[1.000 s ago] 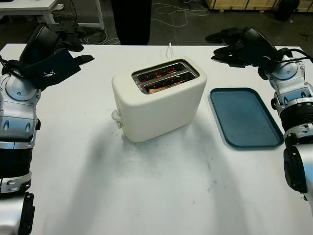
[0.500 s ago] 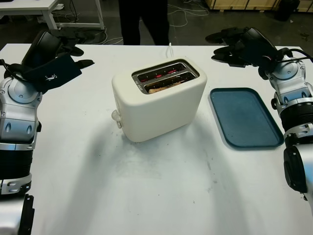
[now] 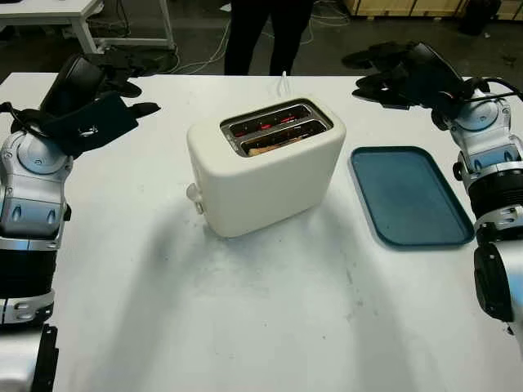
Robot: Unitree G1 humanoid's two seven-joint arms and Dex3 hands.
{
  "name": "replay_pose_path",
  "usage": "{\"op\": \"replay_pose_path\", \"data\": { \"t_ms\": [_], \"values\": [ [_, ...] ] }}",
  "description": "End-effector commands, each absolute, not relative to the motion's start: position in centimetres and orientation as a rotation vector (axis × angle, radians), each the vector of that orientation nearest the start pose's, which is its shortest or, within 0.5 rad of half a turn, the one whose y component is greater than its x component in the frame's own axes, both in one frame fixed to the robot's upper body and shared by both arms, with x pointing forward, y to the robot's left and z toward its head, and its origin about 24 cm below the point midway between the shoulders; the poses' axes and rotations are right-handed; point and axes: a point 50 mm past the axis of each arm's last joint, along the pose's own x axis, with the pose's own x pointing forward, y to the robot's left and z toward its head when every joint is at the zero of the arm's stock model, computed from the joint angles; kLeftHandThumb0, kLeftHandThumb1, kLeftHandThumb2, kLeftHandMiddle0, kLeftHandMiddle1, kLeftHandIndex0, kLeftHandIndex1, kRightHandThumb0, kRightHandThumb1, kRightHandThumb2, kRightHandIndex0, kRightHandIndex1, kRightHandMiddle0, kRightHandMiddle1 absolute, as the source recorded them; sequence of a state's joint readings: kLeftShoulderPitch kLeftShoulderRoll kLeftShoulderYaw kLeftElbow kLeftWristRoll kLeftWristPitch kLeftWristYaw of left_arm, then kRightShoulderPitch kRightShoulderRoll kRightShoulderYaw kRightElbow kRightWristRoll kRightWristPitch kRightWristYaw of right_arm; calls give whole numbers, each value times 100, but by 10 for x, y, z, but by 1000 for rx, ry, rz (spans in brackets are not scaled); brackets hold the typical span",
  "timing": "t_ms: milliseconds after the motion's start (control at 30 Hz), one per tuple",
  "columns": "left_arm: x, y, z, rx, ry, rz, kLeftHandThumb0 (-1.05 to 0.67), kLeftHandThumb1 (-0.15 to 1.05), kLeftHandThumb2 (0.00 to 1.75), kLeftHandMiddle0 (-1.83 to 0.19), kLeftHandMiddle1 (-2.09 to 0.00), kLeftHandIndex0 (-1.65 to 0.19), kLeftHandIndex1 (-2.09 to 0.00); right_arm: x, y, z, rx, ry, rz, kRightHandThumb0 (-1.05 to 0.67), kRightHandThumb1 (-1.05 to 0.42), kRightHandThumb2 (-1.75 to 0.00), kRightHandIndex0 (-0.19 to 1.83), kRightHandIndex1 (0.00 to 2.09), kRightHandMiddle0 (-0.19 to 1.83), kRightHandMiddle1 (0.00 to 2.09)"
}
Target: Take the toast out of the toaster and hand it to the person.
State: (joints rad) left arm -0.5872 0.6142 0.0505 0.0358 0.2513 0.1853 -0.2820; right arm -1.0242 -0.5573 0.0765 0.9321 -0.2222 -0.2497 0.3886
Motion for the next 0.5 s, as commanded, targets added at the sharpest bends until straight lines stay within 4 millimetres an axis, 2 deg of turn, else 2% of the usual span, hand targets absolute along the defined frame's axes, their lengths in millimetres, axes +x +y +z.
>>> {"op": "replay_pose_path", "data": {
  "t_ms": [0,467],
  "values": [
    [331,227,229,852,-297,-37,-50,92,9,-51,-61,-70,-6,399,-225,210,-804,-175,264,-35,-92,-15,73,1,67,1],
    [331,229,228,853,-301,-40,-50,92,8,-51,-64,-71,-6,398,-225,209,-800,-174,267,-34,-92,-15,75,1,68,1]
  ]
}}
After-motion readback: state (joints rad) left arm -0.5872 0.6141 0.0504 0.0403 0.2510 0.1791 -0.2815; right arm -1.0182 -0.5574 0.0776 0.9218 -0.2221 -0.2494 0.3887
